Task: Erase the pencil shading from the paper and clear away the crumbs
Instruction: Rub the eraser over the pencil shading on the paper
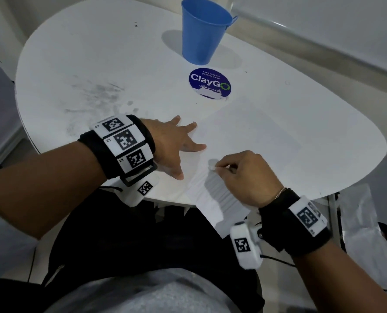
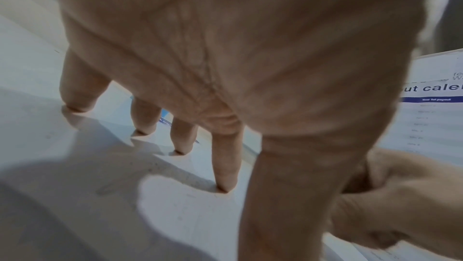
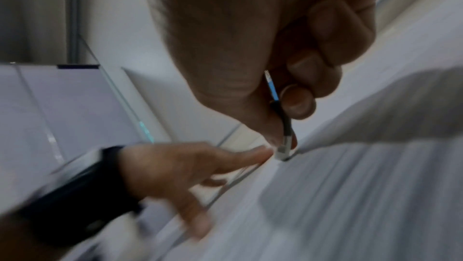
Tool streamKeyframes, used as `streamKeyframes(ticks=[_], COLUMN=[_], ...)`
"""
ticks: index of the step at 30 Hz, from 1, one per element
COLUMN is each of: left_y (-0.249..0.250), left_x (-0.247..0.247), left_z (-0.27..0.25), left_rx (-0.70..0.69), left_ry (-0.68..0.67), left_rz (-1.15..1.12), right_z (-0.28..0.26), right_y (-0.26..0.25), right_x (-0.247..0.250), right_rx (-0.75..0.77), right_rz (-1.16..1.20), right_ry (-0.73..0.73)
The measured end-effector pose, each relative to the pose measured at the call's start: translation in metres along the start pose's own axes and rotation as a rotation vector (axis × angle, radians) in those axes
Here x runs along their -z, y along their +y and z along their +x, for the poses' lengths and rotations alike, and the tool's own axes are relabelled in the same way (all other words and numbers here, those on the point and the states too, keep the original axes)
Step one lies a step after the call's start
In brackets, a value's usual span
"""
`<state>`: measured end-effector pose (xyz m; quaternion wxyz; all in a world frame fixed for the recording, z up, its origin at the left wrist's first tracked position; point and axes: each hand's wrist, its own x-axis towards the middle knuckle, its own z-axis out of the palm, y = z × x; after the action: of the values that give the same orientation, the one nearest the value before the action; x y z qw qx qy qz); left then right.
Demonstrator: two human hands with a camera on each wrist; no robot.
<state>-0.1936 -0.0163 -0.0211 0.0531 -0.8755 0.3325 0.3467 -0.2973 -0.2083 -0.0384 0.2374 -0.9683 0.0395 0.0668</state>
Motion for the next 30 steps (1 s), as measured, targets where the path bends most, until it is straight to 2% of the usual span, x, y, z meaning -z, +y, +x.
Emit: streamKeyframes(ticks=[4,8,10,13,17,19,22,26,28,30], left_y=[0.001,0.000,0.000,0.000,0.000,0.000,0.000,-0.001,-0.001,-0.001], left_x=[-0.001,-0.001,-0.001,-0.001,-0.001,-0.001,-0.001,-0.002,-0.002,-0.003], left_z=[0.001,0.001,0.001,0.001,0.002,0.001,0.001,0.003,0.003,0.003], left_rx=[0.002,0.002,0.000,-0.002,0.001,0.004,0.007,0.009,0.012,0.016], left_ry=[0.010,0.011,0.010,0.010,0.005,0.007,0.008,0.005,0.011,0.012], left_rz=[0.023,0.012,0.009,0.024,0.026,0.029,0.041,0.035,0.035,0.037], right_z=[0.013,-0.003,0.004,0.012,-0.009,-0.002,0.010,-0.003,0.001,0.009], right_y=[0.019,-0.002,0.002,0.013,-0.010,-0.004,0.013,-0.004,0.001,0.013], right_x=[0.013,-0.003,0.004,0.014,-0.005,0.003,0.015,-0.003,0.003,0.012], right_rx=[-0.149,-0.019,-0.072,-0.166,0.017,-0.030,-0.158,-0.021,-0.056,-0.132], right_rz=[-0.013,-0.082,-0.069,-0.061,-0.075,-0.092,-0.102,-0.074,-0.055,-0.027], right_ry=[0.159,0.059,0.058,0.157,0.015,0.025,0.143,0.039,0.039,0.111])
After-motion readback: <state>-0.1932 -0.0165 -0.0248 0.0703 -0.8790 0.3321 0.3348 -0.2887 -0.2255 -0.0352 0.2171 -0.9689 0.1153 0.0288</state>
